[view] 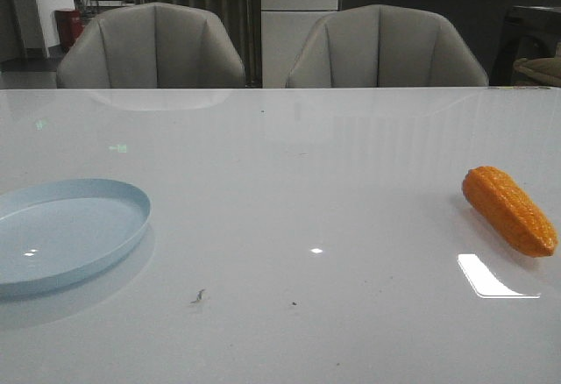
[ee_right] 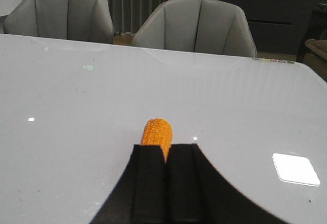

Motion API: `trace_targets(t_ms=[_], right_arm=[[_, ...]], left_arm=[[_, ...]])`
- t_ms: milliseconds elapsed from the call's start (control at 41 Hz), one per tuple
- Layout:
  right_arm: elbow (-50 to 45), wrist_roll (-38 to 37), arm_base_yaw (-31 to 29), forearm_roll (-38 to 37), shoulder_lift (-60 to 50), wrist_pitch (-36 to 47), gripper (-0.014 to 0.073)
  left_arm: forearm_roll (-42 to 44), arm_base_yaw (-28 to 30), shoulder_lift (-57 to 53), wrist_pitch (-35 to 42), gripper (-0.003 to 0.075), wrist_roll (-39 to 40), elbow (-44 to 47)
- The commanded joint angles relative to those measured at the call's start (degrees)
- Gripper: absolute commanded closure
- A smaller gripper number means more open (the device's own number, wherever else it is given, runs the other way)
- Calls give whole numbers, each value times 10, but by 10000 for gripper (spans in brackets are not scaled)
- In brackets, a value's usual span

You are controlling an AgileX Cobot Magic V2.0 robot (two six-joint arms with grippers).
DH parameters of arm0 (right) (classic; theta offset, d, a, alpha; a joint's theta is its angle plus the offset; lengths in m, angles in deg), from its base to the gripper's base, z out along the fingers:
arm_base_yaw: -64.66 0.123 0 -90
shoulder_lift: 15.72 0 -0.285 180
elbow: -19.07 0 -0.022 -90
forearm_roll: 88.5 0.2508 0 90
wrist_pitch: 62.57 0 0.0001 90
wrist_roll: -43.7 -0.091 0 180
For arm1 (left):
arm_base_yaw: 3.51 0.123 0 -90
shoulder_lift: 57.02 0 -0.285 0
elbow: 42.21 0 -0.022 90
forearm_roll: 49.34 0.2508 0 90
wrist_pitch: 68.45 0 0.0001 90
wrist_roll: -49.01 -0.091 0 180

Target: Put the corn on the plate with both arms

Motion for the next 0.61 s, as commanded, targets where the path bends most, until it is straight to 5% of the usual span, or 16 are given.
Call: trace_targets(t_ms=[0, 585], right_arm=[[13, -1, 0, -6, -12, 49, 529], [13, -1, 0, -6, -12, 49, 529]], left_arm=[[-3, -3, -10, 51, 631, 6, 22], [-3, -3, -10, 31, 631, 6, 22]])
